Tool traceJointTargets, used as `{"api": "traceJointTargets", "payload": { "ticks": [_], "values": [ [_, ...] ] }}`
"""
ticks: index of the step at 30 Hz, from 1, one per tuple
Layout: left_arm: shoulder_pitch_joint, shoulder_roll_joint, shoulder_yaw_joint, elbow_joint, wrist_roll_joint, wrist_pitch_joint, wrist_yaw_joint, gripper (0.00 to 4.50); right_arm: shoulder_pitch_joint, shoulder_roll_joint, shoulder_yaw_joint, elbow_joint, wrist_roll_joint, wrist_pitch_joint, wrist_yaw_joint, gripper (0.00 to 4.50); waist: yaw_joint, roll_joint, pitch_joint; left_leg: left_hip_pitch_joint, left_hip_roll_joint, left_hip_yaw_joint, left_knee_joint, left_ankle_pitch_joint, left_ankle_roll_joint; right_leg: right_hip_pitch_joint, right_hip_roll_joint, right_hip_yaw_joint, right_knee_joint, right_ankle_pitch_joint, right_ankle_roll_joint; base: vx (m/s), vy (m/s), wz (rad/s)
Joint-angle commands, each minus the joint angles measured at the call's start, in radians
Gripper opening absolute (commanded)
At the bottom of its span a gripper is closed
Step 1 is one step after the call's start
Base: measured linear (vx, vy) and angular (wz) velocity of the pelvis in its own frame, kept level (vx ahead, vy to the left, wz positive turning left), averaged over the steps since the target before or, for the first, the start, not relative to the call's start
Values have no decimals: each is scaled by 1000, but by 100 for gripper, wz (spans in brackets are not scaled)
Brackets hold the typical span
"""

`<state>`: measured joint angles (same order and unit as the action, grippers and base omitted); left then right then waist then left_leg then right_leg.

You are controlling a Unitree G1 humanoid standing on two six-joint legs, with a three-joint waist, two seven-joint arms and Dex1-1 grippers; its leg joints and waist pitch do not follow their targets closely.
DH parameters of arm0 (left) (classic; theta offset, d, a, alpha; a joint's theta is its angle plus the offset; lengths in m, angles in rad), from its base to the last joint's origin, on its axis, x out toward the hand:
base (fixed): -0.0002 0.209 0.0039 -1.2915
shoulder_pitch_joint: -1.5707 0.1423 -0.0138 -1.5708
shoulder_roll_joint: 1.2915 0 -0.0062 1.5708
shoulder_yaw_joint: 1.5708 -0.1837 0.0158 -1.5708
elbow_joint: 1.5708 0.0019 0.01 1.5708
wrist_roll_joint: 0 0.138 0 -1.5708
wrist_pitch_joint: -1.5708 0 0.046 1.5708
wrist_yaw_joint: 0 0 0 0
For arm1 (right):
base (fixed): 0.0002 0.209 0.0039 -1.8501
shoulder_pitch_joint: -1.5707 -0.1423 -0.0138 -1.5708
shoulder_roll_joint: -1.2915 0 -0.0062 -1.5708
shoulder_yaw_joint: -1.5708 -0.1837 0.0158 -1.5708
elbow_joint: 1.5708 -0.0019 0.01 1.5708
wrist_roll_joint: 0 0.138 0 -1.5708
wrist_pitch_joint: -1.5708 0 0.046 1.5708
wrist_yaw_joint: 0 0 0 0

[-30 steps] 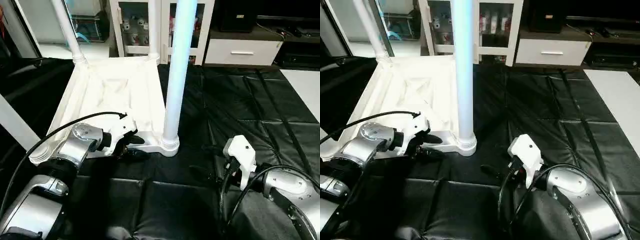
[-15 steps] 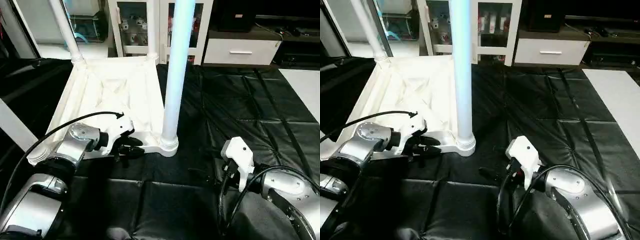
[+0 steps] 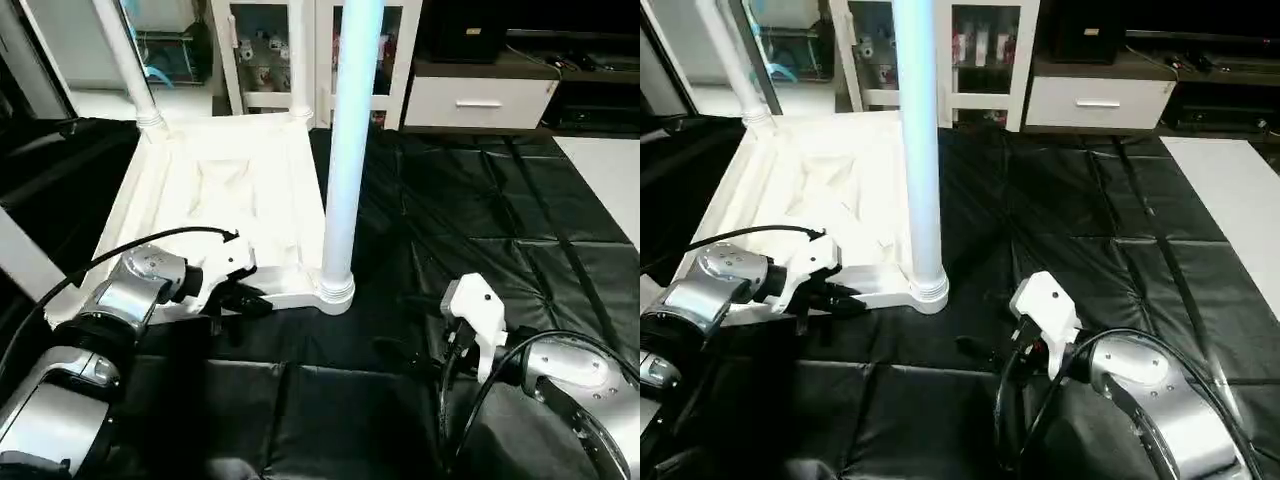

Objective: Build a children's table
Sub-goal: Rotate table base, then rotate leg to tighten

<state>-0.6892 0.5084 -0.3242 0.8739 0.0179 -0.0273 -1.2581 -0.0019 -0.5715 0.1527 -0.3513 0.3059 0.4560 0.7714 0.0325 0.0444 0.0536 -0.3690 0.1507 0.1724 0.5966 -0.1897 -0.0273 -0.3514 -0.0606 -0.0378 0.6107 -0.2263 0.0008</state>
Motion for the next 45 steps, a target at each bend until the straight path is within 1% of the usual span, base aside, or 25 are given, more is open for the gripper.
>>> {"api": "traceJointTargets", "payload": {
  "ticks": [1, 4, 5, 6, 8, 9, 10, 12, 13, 15, 16, 17, 18, 19, 23, 24, 26, 29, 32, 34, 35, 37, 39, 41, 45],
  "values": [
    [29, 11, -15, 16, 18, 17, -3, 4, -26, 3, 3, 12, -10, -12, 1, 376, 4, -5, -50, 17, 88, -39, -90, -296, 0, 16, -105, 54, -75, -173, -263, 0, 0, 0],
    [46, -10, 5, -17, -9, 9, -15, 1, -62, 35, 1, 52, -17, -9, -27, 376, 0, -4, -51, 13, 87, -39, -90, -272, 8, 19, -105, 53, -73, -152, -272, 0, 0, 0],
    [49, -14, 8, -23, -14, 8, -17, 1, -67, 39, 1, 58, -18, -9, -30, 376, 1, -1, -52, 15, 87, -39, -88, -274, 7, 17, -105, 52, -73, -150, -275, 0, 0, 0],
    [61, -28, 13, -52, -29, 7, -25, 1, -80, 46, 1, 75, -16, -10, -29, 376, 1, -3, -52, 19, 86, -36, -86, -276, 7, 15, -105, 54, -76, -152, -278, 0, 0, 0],
    [98, -47, 6, -138, -53, 22, -54, 1, -97, 39, 11, 97, -12, -17, -2, 376, 4, -3, -55, 18, 88, -34, -83, -250, 15, 17, -104, 54, -72, -116, -283, 0, 0, 0],
    [98, -47, 6, -138, -53, 22, -54, 1, -97, 39, 11, 97, -12, -17, -2, 376, 7, -3, -57, 14, 89, -32, -82, -216, 27, 21, -105, 54, -68, -73, -285, 0, 0, 0],
    [122, -55, -3, -190, -64, 32, -68, 1, -102, 29, 15, 106, -12, -20, 15, 376, 8, -4, -60, 15, 88, -29, -78, -194, 42, 20, -103, 53, -65, -39, -286, 0, 0, 0],
    [146, -64, -18, -243, -73, 42, -80, 1, -109, 22, 18, 125, -20, -32, 27, 376, 15, -4, -61, 13, 89, -28, -75, -163, 62, 20, -104, 52, -62, -5, -286, 0, 0, 0],
    [167, -70, -33, -288, -77, 50, -86, 0, -118, 23, 15, 143, -14, -31, 38, 392, 16, -4, -62, 14, 88, -26, -74, -158, 67, 19, -103, 51, -61, -3, -285, 0, 0, 0],
    [191, -80, -50, -341, -78, 60, -89, 0, -131, 22, 19, 167, -6, -26, 63, 402, 24, -6, -60, 15, 88, -24, -73, -161, 77, 16, -102, 50, -65, -35, -280, 0, 0, 0],
    [199, -84, -56, -358, -79, 66, -89, 0, -135, 17, 27, 173, -4, -29, 82, 402, 29, -5, -58, 18, 90, -22, -73, -178, 74, 13, -103, 49, -68, -71, -276, 0, 0, 0],
    [202, -87, -57, -368, -78, 71, -88, 0, -137, 13, 34, 177, -3, -33, 95, 425, 32, -4, -58, 19, 90, -21, -73, -185, 72, 12, -102, 50, -70, -88, -271, 0, 0, 0],
    [206, -90, -59, -376, -76, 74, -88, 0, -141, 9, 44, 182, -8, -37, 105, 425, 36, -8, -58, 20, 90, -19, -75, -192, 68, 11, -101, 49, -71, -113, -263, 0, 0, 0],
    [207, -92, -60, -381, -74, 75, -87, 0, -144, 6, 50, 187, -12, -40, 110, 431, 39, -7, -56, 19, 90, -19, -77, -204, 62, 10, -101, 48, -73, -148, -253, 0, 0, 0],
    [221, -91, -58, -422, -62, 99, -87, 0, -175, -2, 91, 231, -61, -78, 126, 444, 40, -9, -55, 24, 90, -13, -80, -249, 34, 1, -104, 48, -80, -248, -222, 0, 0, 0],
    [222, -90, -58, -426, -62, 102, -87, 0, -181, -2, 98, 241, -66, -85, 133, 444, 40, -7, -54, 21, 90, -15, -82, -250, 30, 3, -105, 49, -80, -254, -214, 0, 0, 0],
    [229, -85, -54, -446, -62, 115, -85, 0, -201, 2, 113, 275, -81, -101, 149, 444, 37, -8, -55, 18, 89, -15, -83, -248, 28, 3, -104, 48, -79, -248, -212, 0, 0, 0],
    [235, -78, -51, -462, -60, 128, -82, 0, -228, 12, 123, 318, -93, -113, 161, 444, 39, -10, -60, 17, 88, -12, -78, -213, 42, 4, -104, 48, -74, -190, -218, 0, 0, 0],
    [234, -77, -47, -460, -57, 129, -76, 0, -240, 13, 134, 338, -95, -122, 177, 444, 39, -11, -64, 11, 85, -11, -73, -157, 72, 8, -102, 45, -66, -109, -234, 0, 0, 0],
    [235, -77, -44, -460, -56, 130, -73, 0, -244, 15, 139, 348, -97, -126, 188, 444, 42, -10, -63, 13, 87, -10, -72, -166, 80, 6, -103, 44, -68, -123, -238, 0, 0, 0],
    [236, -77, -43, -462, -56, 132, -72, 0, -246, 15, 140, 353, -97, -129, 190, 427, 42, -11, -62, 13, 86, -10, -72, -171, 79, 6, -102, 44, -69, -131, -236, 0, 0, 0],
    [238, -79, -39, -464, -60, 136, -69, 0, -248, 19, 139, 361, -91, -130, 197, 427, 42, -11, -61, 14, 87, -11, -74, -185, 74, 5, -103, 44, -71, -157, -234, 0, 0, 0],
    [240, -81, -36, -466, -61, 138, -65, 0, -251, 23, 138, 370, -89, -132, 205, 398, 41, -11, -60, 14, 87, -11, -75, -200, 65, 5, -102, 45, -73, -180, -229, 0, 0, 0],
    [240, -81, -36, -467, -61, 138, -64, 0, -253, 25, 138, 374, -89, -134, 208, 392, 41, -11, -61, 14, 87, -11, -75, -193, 65, 5, -102, 45, -72, -170, -228, 0, 0, 0],
    [242, -81, -34, -469, -61, 142, -62, 0, -248, 20, 143, 380, -86, -138, 230, 348, 41, -11, -61, 13, 87, -11, -75, -195, 68, 5, -102, 45, -73, -174, -229, 0, 0, 0]
  ]
}}
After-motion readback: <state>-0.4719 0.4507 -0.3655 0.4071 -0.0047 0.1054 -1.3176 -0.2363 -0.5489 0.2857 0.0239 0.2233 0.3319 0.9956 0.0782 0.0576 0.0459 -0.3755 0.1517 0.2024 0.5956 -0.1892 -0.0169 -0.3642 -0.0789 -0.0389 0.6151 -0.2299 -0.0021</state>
